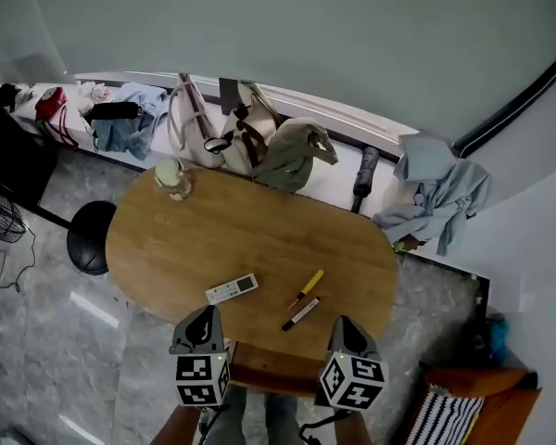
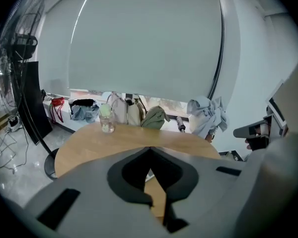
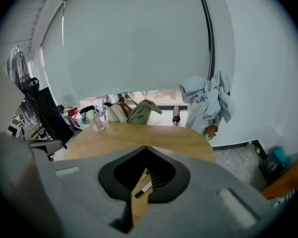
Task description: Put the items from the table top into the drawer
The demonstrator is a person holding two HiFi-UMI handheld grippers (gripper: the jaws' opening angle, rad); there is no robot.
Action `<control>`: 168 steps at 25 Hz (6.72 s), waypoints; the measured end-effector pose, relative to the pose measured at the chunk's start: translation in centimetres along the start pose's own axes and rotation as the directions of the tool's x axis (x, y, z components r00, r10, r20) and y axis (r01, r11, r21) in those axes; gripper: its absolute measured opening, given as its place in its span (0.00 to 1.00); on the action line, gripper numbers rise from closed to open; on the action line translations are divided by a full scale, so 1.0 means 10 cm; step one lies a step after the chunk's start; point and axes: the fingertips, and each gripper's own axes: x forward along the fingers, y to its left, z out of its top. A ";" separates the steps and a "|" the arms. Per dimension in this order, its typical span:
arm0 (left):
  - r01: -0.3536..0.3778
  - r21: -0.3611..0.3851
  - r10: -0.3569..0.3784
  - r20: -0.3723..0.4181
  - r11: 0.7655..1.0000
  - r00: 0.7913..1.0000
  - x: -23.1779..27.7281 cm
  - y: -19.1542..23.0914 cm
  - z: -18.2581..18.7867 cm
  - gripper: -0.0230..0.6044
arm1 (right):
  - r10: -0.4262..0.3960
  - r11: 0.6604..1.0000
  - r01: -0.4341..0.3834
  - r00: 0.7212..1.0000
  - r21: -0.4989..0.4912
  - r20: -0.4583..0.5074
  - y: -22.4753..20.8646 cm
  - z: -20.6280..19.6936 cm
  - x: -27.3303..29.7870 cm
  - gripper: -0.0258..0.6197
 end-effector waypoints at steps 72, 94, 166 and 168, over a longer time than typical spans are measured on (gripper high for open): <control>0.538 0.554 -0.187 -0.566 0.635 0.803 1.65 0.18 -1.50 0.44 | -0.113 0.961 0.149 0.980 0.233 -0.162 -0.31 -1.62 1.05 0.05; 0.635 0.552 -0.130 -0.691 0.540 0.711 2.01 0.19 -1.71 0.45 | -0.154 0.929 0.203 0.972 0.310 -0.176 -0.35 -1.77 1.10 0.05; 0.564 0.577 -0.137 -0.617 0.591 0.775 0.72 -1.15 -2.30 0.38 | -0.033 0.983 0.055 0.991 0.176 -0.128 -1.36 -1.79 0.22 0.05; 0.558 0.575 -0.139 -0.612 0.598 0.779 0.65 -1.24 -2.32 0.38 | -0.026 0.985 0.047 0.992 0.164 -0.125 -1.42 -1.80 0.18 0.05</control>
